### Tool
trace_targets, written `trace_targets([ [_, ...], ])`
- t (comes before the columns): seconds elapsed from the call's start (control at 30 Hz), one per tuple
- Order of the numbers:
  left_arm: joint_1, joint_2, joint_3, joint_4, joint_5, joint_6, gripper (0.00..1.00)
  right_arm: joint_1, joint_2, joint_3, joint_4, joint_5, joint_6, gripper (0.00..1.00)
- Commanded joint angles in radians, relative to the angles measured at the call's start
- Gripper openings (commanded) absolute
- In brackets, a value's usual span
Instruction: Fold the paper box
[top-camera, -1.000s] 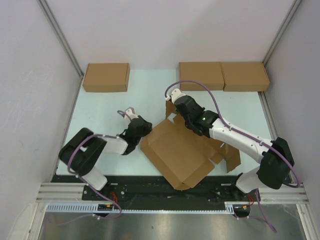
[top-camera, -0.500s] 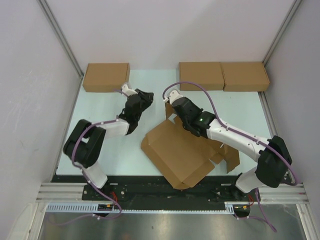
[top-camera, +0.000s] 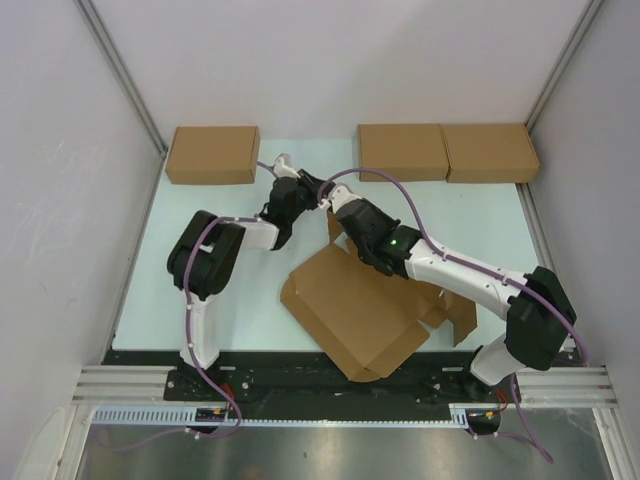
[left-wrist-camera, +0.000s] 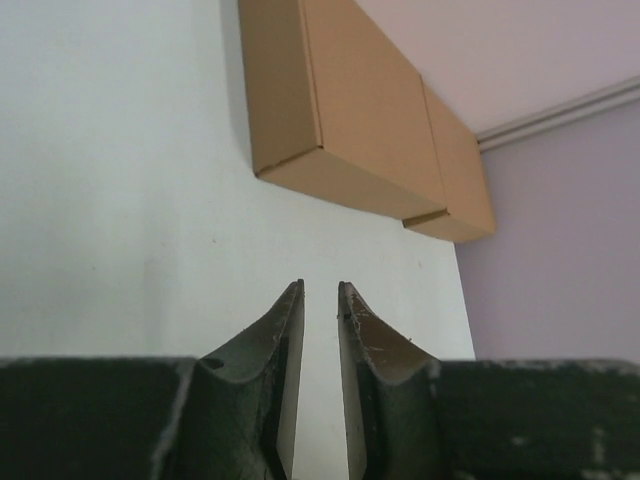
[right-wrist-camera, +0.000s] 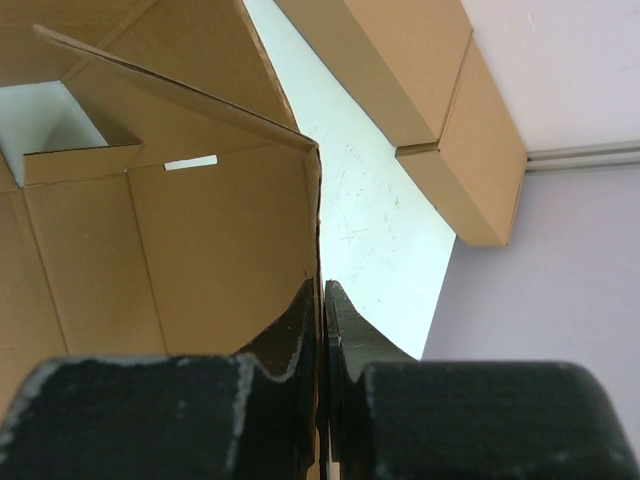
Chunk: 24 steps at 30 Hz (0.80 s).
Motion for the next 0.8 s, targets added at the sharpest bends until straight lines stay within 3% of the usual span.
trace_targets([
  [0.0,-0.027,-0.044,-0.095,0.15,0.089,-0.028,0.25,-0.007,-0.001,-0.001,0.042,-0.015,0.025,0.0],
  [0.3,-0.073,-0.078,-0.254,0.346,0.158,-0.064,0.24,0.003,0.014,-0.001,0.037,-0.009,0.025,0.0],
  [0.77,-0.098,-0.098,-0.333,0.498,0.192,-0.134,0.24,0.029,0.074,-0.001,0.045,0.074,0.003,0.0],
])
